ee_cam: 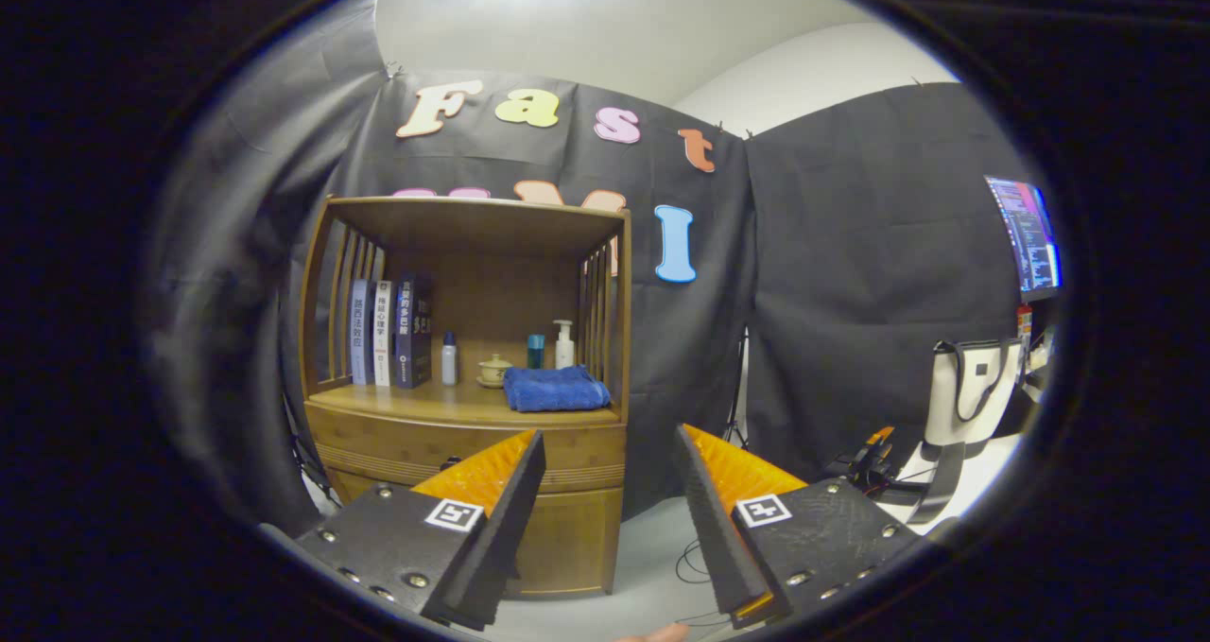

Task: Pull open the drawer, take out the items inside it, and place them on the countertop above the cabinet.

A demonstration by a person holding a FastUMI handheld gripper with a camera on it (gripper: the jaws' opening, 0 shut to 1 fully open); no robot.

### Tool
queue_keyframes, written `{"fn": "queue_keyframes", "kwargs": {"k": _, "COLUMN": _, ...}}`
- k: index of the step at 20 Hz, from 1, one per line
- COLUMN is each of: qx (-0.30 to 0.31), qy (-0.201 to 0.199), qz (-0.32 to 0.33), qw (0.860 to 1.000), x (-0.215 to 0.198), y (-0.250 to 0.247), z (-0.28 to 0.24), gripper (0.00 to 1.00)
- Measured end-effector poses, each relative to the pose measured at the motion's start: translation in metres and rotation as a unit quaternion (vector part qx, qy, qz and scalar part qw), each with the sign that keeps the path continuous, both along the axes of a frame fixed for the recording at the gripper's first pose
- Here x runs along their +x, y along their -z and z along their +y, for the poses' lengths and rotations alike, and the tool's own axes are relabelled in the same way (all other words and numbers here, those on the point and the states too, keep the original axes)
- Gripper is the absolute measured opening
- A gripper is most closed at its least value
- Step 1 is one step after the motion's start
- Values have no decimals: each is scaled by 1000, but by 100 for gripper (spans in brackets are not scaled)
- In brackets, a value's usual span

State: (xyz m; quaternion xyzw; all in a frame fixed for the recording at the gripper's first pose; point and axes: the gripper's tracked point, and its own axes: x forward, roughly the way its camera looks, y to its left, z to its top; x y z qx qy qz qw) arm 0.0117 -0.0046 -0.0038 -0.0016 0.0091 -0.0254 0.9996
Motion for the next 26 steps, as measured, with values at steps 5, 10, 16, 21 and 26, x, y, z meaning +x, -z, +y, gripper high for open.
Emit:
{"fn": "queue_keyframes", "kwargs": {"k": 5, "qx": 3, "qy": 5, "qz": -1, "qw": 1000, "x": 36, "y": 6, "z": 25, "gripper": 82}}
{"fn": "queue_keyframes", "kwargs": {"k": 10, "qx": 7, "qy": -91, "qz": 69, "qw": 993, "x": 93, "y": 59, "z": 114, "gripper": 83}}
{"fn": "queue_keyframes", "kwargs": {"k": 16, "qx": 26, "qy": -148, "qz": 180, "qw": 972, "x": 138, "y": 146, "z": 189, "gripper": 80}}
{"fn": "queue_keyframes", "kwargs": {"k": 21, "qx": 71, "qy": -154, "qz": 231, "qw": 958, "x": 176, "y": 199, "z": 217, "gripper": 64}}
{"fn": "queue_keyframes", "kwargs": {"k": 26, "qx": 37, "qy": -180, "qz": 270, "qw": 945, "x": 195, "y": 231, "z": 236, "gripper": 59}}
